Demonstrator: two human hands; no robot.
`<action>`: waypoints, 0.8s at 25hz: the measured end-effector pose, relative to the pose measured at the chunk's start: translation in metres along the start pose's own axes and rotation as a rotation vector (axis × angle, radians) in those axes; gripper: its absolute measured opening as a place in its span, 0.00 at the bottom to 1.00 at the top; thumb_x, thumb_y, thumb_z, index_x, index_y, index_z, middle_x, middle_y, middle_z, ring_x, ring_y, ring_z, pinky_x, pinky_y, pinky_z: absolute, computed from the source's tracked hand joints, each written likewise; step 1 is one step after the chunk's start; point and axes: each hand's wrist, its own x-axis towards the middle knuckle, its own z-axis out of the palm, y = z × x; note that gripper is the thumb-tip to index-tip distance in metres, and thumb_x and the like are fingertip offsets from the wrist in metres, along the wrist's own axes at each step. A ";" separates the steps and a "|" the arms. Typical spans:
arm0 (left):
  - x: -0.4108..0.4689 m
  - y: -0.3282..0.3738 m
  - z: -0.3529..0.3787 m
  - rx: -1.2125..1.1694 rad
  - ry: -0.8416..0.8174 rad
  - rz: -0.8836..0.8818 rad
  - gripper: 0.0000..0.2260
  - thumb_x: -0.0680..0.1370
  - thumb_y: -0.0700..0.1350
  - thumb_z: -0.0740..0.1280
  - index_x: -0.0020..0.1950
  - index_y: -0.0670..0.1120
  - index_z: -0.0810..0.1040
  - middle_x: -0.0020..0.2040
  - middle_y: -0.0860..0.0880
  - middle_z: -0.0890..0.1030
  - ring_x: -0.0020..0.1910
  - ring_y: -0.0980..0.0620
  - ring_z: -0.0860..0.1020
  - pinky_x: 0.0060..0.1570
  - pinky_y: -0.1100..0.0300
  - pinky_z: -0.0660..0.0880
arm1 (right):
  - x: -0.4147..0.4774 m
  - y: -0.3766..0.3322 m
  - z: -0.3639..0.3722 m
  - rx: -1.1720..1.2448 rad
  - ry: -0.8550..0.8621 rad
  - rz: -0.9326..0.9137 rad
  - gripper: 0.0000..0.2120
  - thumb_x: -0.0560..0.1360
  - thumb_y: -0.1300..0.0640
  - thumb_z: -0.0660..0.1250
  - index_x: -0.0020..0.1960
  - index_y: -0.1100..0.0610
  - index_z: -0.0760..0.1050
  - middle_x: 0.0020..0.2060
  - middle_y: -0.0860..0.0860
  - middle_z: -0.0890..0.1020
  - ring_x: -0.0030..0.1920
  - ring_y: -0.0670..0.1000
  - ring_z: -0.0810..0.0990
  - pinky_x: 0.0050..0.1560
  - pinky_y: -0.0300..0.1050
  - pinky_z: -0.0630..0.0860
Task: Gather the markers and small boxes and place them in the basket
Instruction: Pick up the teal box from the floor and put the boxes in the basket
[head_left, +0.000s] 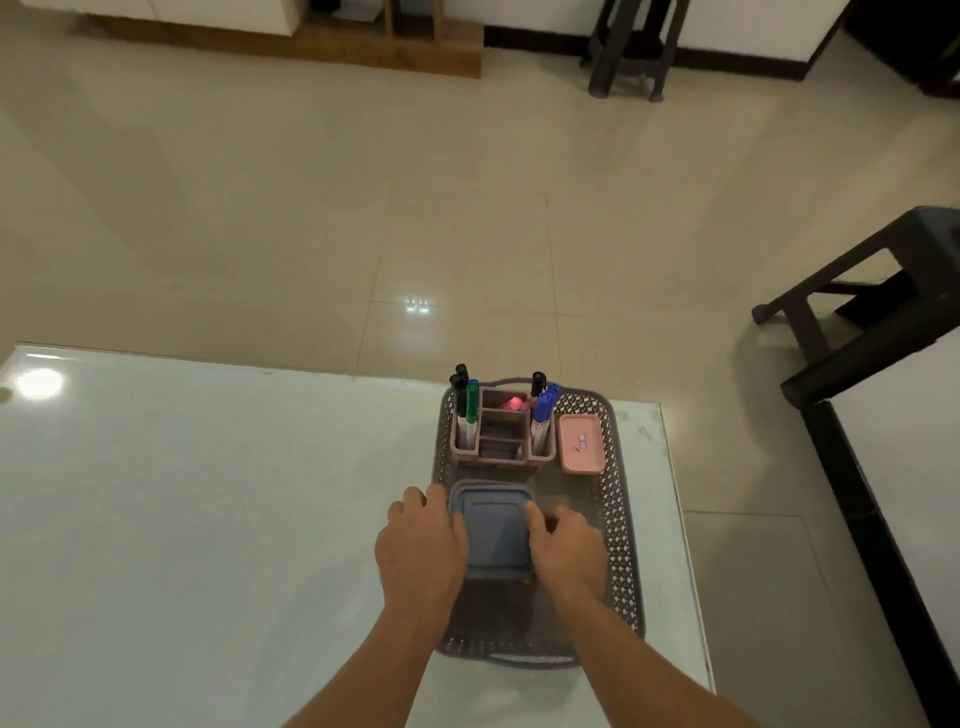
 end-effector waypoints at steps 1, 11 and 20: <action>0.000 0.005 -0.003 -0.015 0.015 -0.013 0.12 0.82 0.56 0.59 0.58 0.52 0.75 0.51 0.52 0.79 0.46 0.54 0.76 0.42 0.62 0.77 | -0.004 -0.002 -0.005 -0.026 0.016 -0.004 0.19 0.80 0.39 0.61 0.43 0.53 0.78 0.39 0.49 0.81 0.38 0.49 0.77 0.36 0.43 0.75; -0.045 0.151 -0.041 -0.019 -0.003 -0.185 0.12 0.81 0.55 0.60 0.45 0.51 0.77 0.42 0.51 0.82 0.41 0.50 0.81 0.37 0.56 0.73 | 0.009 0.026 -0.174 0.061 -0.092 -0.136 0.18 0.80 0.45 0.62 0.38 0.56 0.75 0.34 0.48 0.80 0.36 0.50 0.77 0.35 0.46 0.72; -0.003 0.355 -0.106 -0.409 0.104 -0.480 0.12 0.80 0.55 0.60 0.50 0.50 0.78 0.46 0.51 0.83 0.49 0.48 0.82 0.47 0.56 0.77 | 0.132 0.037 -0.368 0.030 -0.263 -0.487 0.17 0.79 0.51 0.65 0.33 0.56 0.75 0.28 0.48 0.78 0.31 0.47 0.77 0.34 0.44 0.73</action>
